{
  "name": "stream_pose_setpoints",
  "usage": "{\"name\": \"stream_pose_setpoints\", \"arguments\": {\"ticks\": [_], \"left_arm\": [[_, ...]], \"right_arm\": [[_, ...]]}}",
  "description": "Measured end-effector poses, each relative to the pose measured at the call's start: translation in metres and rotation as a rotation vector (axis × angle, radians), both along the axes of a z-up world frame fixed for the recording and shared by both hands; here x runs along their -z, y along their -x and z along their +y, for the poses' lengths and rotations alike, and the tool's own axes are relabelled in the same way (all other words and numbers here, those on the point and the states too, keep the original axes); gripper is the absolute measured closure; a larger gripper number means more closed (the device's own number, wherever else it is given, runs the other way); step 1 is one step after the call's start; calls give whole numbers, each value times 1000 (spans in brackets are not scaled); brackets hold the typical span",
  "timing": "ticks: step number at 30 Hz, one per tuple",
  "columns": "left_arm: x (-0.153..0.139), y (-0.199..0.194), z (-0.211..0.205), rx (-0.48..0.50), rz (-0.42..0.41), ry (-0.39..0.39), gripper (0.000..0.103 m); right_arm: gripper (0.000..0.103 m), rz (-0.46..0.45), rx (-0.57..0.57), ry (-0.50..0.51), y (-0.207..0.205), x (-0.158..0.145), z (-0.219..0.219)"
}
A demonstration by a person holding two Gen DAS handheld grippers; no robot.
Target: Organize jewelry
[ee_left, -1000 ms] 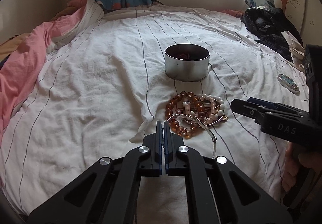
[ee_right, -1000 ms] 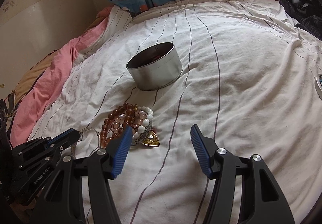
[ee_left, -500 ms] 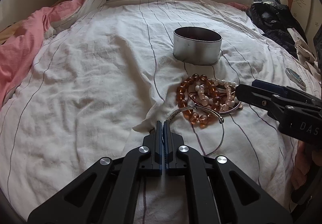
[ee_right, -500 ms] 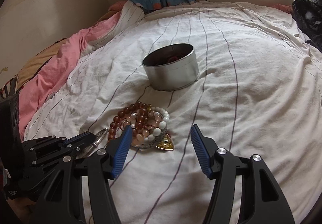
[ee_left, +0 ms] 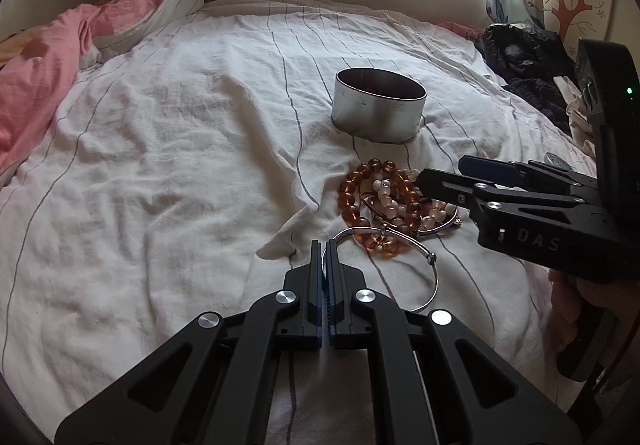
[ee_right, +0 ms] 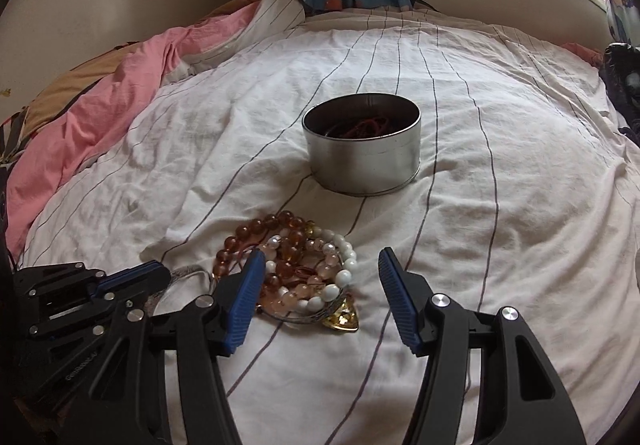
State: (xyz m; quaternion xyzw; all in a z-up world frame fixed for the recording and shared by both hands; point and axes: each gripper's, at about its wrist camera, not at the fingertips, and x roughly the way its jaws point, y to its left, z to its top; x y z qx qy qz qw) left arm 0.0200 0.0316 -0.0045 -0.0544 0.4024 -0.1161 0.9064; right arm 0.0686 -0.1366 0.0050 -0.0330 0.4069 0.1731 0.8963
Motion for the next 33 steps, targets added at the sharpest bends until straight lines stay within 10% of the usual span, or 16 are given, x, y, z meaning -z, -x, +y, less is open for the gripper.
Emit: {"name": "stream_pose_setpoints", "arguments": {"ticks": [8,17,23,33], "left_arm": [[-19,7,-2,20,-117,43,99],[6,-6,-13,43,22,-27,97],[8,-3,-8,38,17,-9,97],[4,-1,1,8,-6,19,97]], "right_arm": [[49,39,16,-2,-17,3,-7],[51,2,-44,-8,-20,-4,0],[86,90,-136,56,-41,15,31],[101,11,-68,-12,-18,-12,2]]}}
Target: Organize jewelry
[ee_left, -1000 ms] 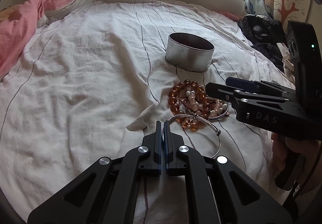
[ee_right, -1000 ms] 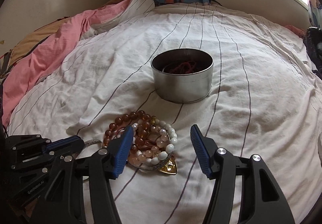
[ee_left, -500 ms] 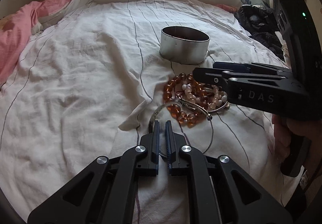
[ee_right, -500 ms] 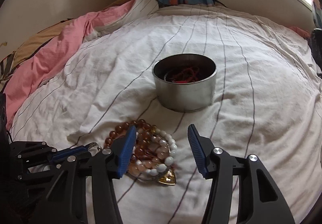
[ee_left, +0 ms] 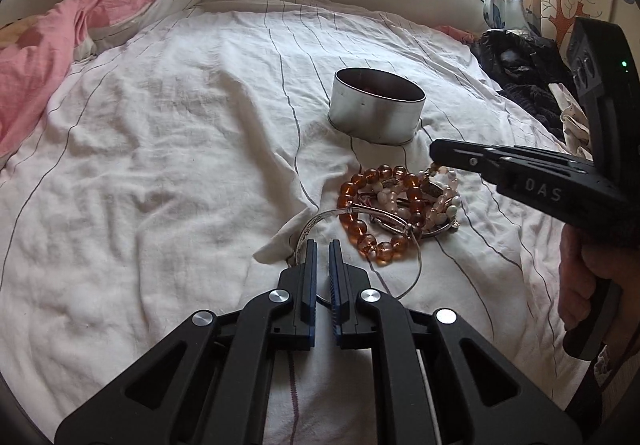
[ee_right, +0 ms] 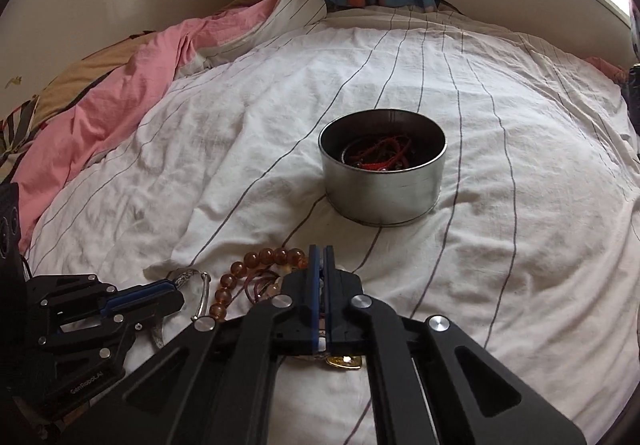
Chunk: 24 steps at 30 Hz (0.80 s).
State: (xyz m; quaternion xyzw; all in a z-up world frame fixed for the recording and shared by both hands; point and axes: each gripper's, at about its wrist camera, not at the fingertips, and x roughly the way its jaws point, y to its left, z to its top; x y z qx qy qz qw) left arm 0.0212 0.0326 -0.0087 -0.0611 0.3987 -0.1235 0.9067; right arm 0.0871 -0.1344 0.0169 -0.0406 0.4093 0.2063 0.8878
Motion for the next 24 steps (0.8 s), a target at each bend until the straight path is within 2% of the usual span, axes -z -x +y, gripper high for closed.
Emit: {"name": "stream_pose_setpoints", "arguments": {"ticks": [4,5,6,7,8,10,13,14,16,18,20,24], "left_arm": [[-2,2,2,-14,-9,-6,95],[-2,2,2,-15,-11,-5,95],[-4,4,2,-18,-18,-8,95],[-5,5,2,-21,-29,-9,94],[-6,6,2,-21,-33,-9,93],[-7,5,3,-25,-33,-9,93],[-5,4,2,-27,-25,-20,93],[-6,4,3,-37,-29,-20,91],[-8,5,8,-75,-49,-23,85],[-9,4,12,-90,-52,-4,79],[-7,3,11,-79,-39,-11,79],[0,0,2,-48,-15,-53,79]], "right_arm": [[100,18,30,-40,6,-2,-16],[94,26,18,-60,5,-1,-17],[80,31,10,-63,4,0,-16],[51,24,5,-65,4,-1,-13],[48,11,-8,-78,6,-3,-11],[48,7,-39,-65,6,-4,-2],[56,19,-30,15,0,4,8],[57,28,-12,41,-2,8,7],[59,65,26,24,-5,16,-3],[72,92,51,16,-7,22,-12],[92,92,56,-14,-7,21,-18],[95,33,56,-59,5,5,-22]]}}
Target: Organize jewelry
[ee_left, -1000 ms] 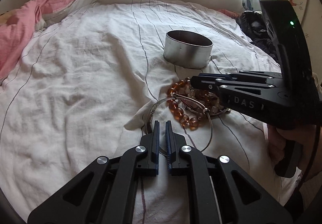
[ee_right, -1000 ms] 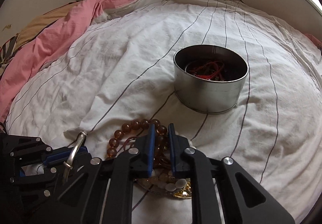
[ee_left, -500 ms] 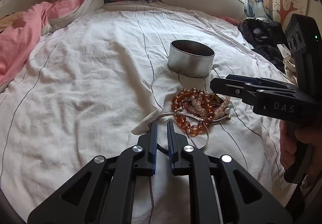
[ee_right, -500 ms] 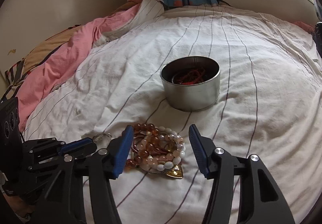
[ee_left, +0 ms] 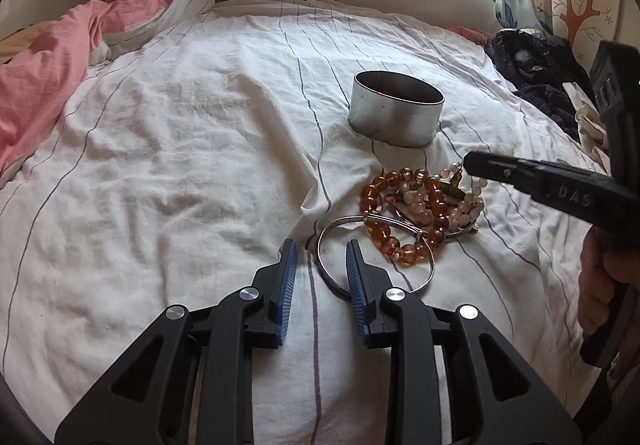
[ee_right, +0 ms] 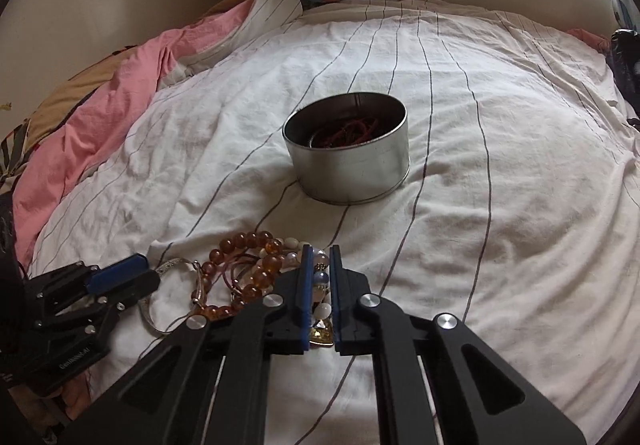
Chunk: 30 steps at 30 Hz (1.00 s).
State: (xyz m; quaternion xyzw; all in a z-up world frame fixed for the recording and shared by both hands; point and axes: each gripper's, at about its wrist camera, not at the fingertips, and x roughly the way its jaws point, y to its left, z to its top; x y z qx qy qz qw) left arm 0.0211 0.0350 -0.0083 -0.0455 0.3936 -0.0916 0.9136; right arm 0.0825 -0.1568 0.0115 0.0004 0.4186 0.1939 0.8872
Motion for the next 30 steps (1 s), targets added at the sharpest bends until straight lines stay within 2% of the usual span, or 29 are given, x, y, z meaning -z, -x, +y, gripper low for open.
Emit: {"name": "stream_pose_setpoints", "arguments": {"ticks": [4,5,7,9,13,16,20,22,24,25,29,30], "left_arm": [[-1,1,0,7,-4,3,82],[-3,3,1,11,-17,12,88],[-10,9,0,22,-69,29,88],[-16,13,-3,14,-93,-3,88],[-5,7,1,31,6,22,88],[-4,6,-1,55,31,32,87],[2,-2,-10,58,93,-27,83],[2,-4,-10,30,105,-18,83],[2,-4,-14,28,105,-33,83],[1,-4,-17,36,100,-32,84],[-3,-1,-22,40,75,-44,99],[-5,0,-23,38,68,-44,100]], "right_arm": [[95,-59,-4,-106,14,-17,-11],[95,-75,-2,-135,18,-22,-15],[95,-101,15,-172,24,-29,-23],[95,-105,28,-189,25,-32,-30],[95,-54,49,-183,20,-21,-36],[95,-31,68,-162,19,-15,-38],[94,1,94,-127,18,-9,-43],[93,27,107,-125,16,-4,-47],[81,43,120,-125,15,0,-51],[72,51,125,-121,15,2,-53],[71,111,134,-81,10,17,-52],[71,127,136,-67,9,21,-51]]}}
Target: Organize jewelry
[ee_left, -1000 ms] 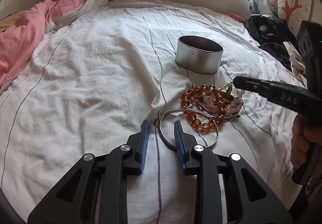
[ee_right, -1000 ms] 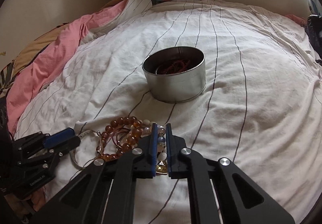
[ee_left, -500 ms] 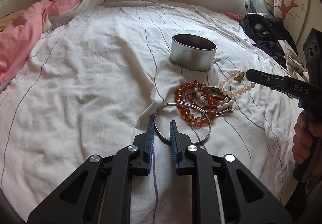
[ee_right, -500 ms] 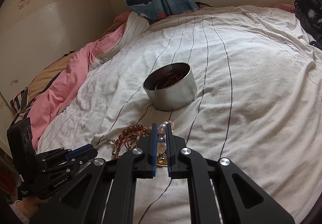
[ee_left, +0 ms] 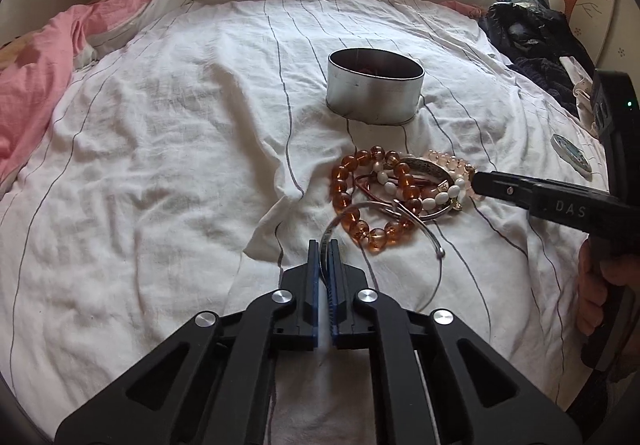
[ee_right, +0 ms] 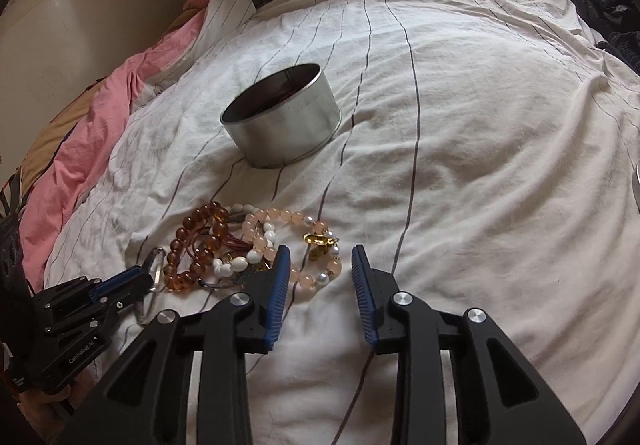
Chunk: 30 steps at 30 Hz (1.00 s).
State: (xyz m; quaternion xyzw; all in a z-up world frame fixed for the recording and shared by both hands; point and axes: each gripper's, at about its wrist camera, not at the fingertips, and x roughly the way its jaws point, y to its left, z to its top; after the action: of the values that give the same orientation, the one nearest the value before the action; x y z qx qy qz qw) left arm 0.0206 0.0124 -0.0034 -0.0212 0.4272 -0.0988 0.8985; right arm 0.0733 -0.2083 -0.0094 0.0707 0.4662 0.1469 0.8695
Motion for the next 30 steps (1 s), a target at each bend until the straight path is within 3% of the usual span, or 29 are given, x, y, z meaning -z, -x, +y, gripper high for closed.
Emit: {"name": "stream_pose_setpoints", "arguments": {"ticks": [2,4,5,13,16,17,18,19,20,25,27,28,29,30], "left_arm": [[-4,3,0,-2,-13,8,101],[-10,5,2,-8,-30,27,101],[-14,6,3,-11,-39,38,101],[-43,6,8,-20,-111,97,101],[-40,1,5,-18,-100,101,101],[-39,0,4,-17,-95,105,101],[-37,-1,4,-17,-91,109,101],[-35,-1,3,-15,-88,110,101],[-34,-2,2,-11,-87,109,100],[-29,-5,-1,-2,-79,113,100],[-30,-7,-1,-2,-80,114,100],[-30,-7,0,-3,-82,115,100],[-31,-8,0,-4,-84,116,100],[-32,-8,0,-4,-86,116,100]], "right_arm": [[76,9,-12,13,1,3,2],[96,0,-25,4,2,0,3],[99,-10,-26,-7,4,-2,2],[102,-139,11,-154,12,-31,-17],[102,-144,10,-111,9,-32,-12],[95,-119,2,-85,7,-28,-8],[79,-91,-10,-77,4,-21,-4],[43,-66,-15,-76,4,-15,-2],[38,-61,-16,-78,4,-11,2],[38,2,1,-136,-13,6,7],[54,26,2,-139,-19,13,8],[73,35,-8,-159,-19,13,8],[86,39,-14,-180,-19,13,6],[87,33,-15,-188,-18,12,5]]}}
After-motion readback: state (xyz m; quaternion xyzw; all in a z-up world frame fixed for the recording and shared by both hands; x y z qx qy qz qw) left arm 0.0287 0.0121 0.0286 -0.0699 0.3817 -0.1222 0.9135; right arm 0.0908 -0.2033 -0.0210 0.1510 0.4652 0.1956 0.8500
